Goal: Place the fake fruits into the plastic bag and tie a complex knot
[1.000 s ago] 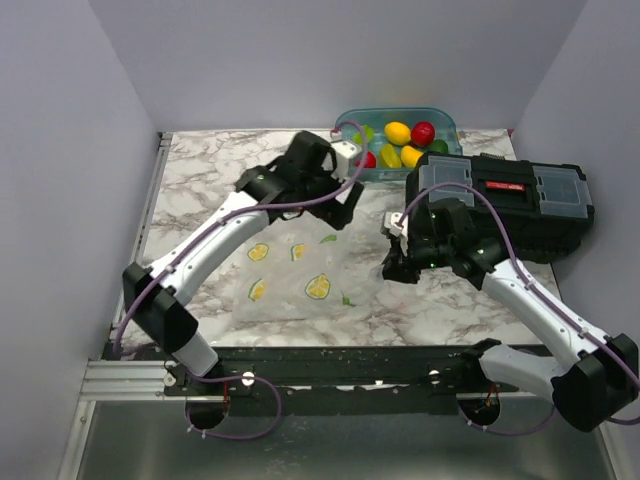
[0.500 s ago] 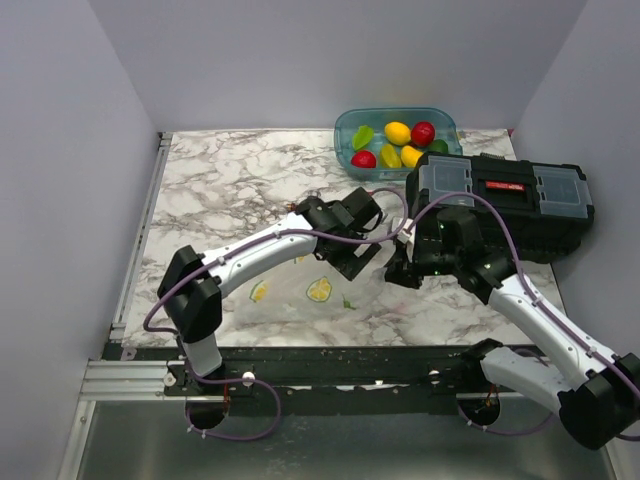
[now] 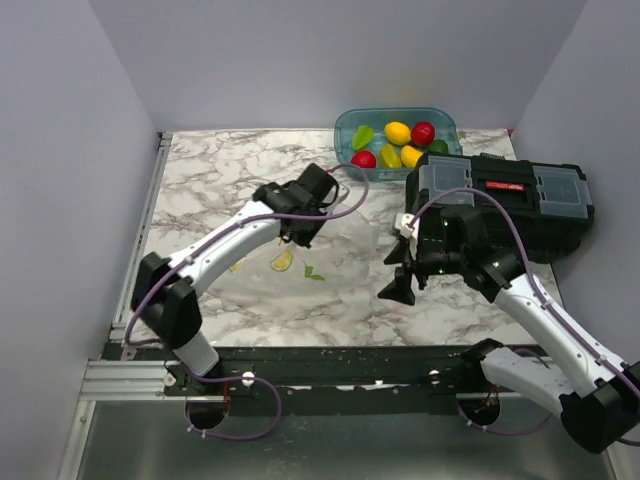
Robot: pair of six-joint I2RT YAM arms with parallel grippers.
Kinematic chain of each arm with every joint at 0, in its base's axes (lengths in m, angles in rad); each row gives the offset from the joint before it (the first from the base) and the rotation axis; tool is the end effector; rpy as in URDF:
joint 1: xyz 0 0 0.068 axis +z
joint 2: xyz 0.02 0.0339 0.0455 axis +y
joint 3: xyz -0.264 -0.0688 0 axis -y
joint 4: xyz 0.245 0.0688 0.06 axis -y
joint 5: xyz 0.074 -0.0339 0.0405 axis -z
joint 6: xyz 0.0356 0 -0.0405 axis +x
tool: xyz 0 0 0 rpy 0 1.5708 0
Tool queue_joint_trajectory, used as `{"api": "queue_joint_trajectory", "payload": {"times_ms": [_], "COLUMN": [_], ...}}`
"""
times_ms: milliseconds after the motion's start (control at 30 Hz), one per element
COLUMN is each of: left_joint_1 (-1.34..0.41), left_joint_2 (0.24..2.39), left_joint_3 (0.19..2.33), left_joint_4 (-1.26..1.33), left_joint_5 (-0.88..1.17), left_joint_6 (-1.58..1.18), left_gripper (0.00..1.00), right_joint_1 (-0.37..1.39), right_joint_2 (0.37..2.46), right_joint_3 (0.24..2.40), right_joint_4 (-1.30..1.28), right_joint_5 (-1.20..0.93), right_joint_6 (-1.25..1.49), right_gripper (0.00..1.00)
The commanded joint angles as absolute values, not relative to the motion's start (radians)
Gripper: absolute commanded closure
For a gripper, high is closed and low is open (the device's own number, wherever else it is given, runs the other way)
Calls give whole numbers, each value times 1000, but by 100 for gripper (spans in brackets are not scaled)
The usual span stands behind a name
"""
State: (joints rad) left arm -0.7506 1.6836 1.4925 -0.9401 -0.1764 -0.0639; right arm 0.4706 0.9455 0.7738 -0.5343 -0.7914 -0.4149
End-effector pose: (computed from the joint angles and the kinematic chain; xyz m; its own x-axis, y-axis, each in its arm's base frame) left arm 0.2588 -0.2328 0.2895 -0.6998 0.5667 -0.4348 0.5734 0.8087 0.1313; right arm 0.1601 0.1098 0.2806 -0.2063 -0.4228 -0.8824 -0.9663 0.2301 0.1156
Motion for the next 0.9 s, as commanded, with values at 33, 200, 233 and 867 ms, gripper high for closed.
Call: {"api": "queue_joint_trajectory", "payload": {"times_ms": [33,200,233,867], "left_joint_1": [-627,-530,-525,-108], "left_joint_2": [1378,1257,1240,1014], "left_joint_3": [1356,1315,1311,1172], "left_joint_4": [-820,-784,-777,-805], "left_joint_5": [210,452,473,856], "left_joint_6": [97,112,113,343], "left_gripper": [100,100,100,100], "right_joint_1": [477,477,478,664], "right_joint_2": [1018,995,981,934], "right_joint_3": [1062,1086,1063,983], "right_joint_4": [-577,-399,-359,-380], "right_joint_5": [-745,-691,-696,-371], "right_joint_6": [-190,-137,-139,-255], "right_gripper": [6,0,0,99]}}
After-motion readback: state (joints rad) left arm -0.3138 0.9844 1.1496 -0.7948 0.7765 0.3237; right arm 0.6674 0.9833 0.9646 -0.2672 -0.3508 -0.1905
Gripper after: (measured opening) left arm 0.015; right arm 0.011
